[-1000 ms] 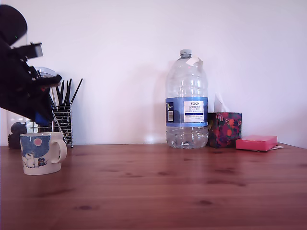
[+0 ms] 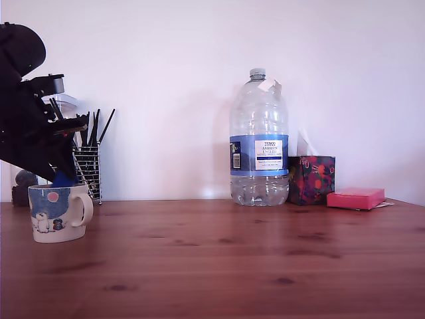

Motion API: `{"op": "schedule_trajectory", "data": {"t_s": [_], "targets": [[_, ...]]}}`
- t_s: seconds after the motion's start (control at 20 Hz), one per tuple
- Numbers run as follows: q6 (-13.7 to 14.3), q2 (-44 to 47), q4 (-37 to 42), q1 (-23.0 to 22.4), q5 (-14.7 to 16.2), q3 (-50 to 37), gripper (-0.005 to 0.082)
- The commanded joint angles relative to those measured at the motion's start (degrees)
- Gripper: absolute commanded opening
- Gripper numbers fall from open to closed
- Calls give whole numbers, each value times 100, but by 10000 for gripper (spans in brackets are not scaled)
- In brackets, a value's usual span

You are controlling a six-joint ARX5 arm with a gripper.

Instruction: Pick up the coffee capsules from the table one by one and drop them inside the nearest coffee cup

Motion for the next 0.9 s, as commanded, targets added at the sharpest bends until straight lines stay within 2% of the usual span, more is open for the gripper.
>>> {"op": "schedule_trajectory", "data": {"t_s": [0.0, 0.25, 0.35, 0.45, 0.6, 0.85], "targets": [[26, 48, 57, -15, 7, 9, 355], [28, 48, 63, -15, 13, 9, 359], [111, 35, 57, -15, 13, 9, 347], [133, -11, 42, -15, 13, 9, 254], [136, -223, -39, -17, 20, 9, -22], [129, -822, -46, -101, 26, 4, -19]]}}
